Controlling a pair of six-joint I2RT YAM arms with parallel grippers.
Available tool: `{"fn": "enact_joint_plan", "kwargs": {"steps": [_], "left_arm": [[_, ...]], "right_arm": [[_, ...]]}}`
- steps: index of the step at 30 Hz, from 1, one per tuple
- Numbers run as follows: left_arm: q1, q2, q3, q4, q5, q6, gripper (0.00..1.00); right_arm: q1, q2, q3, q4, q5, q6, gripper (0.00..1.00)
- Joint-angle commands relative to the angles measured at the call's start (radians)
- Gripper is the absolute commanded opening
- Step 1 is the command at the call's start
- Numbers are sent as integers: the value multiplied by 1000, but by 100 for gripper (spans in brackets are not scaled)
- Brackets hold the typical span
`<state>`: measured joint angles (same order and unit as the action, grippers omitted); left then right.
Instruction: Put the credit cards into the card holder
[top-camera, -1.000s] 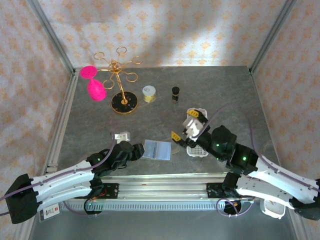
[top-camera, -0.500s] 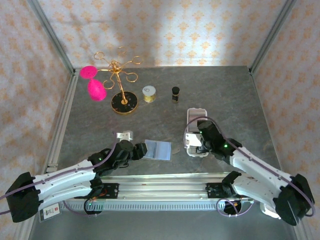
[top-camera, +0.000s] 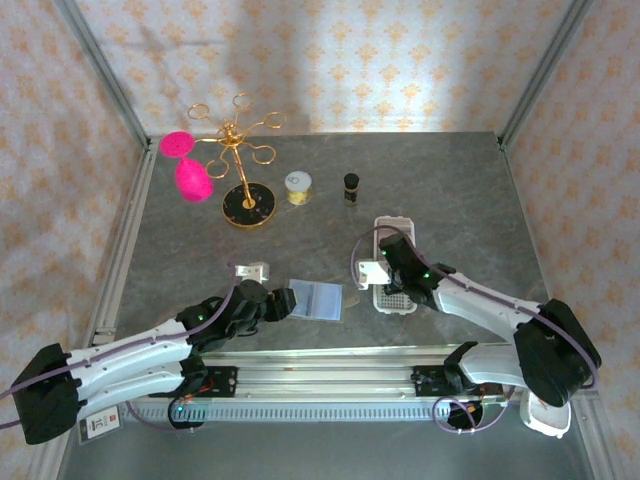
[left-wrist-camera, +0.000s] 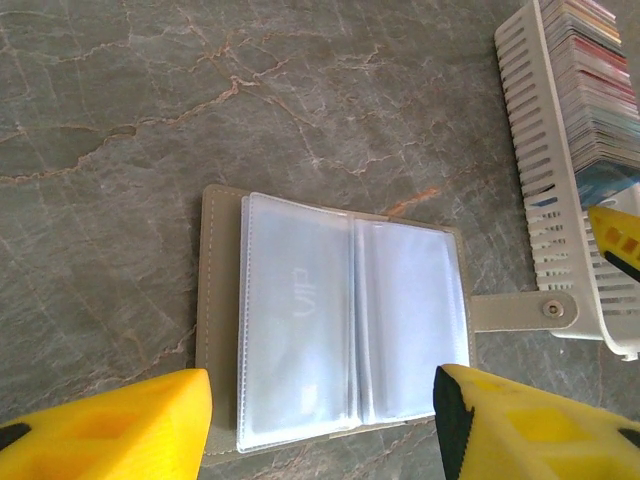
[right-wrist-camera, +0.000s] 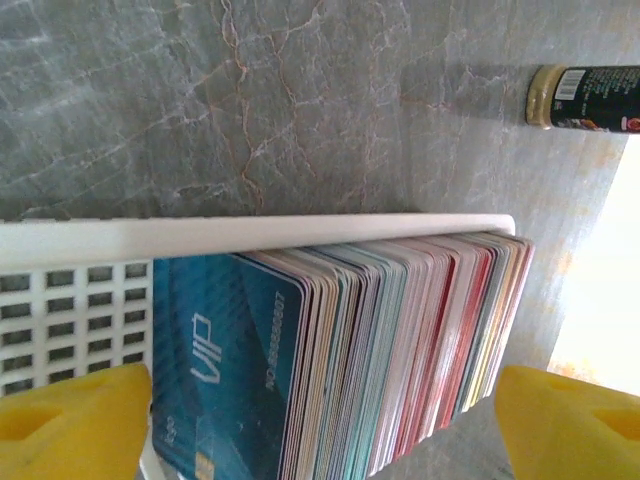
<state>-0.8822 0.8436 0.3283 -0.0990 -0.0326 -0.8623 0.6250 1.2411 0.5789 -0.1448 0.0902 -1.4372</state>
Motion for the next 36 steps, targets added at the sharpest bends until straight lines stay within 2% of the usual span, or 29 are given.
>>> {"fn": "enact_joint_plan", "kwargs": {"steps": [1,20,21,24,27,32,36], "left_arm": [[-5,-17,-8,16,10,13,61],[-5,2,-17,54,25,-16,59],[-5,3,-18,55,27,-18,58],[-5,5,-18,58,31,-20,58],[-6,4,-17,57,33,-20,58],[-5,4,-17,58,33,-20,58],[-5,5,-16,62,34,-20,58]], "right_arm": [[-6,20,45,15,12,6,75],[-13,-34,-6,14,34,-21,40],[-15,-31,-10,17,42,-23,41],[-16,-34,-15,12,26,-11,60],[-15,-37,-17,7,10,4,71],[-16,-29,-31,19,6,5,73],[-20,-7,-39,56,19,3,70]]}}
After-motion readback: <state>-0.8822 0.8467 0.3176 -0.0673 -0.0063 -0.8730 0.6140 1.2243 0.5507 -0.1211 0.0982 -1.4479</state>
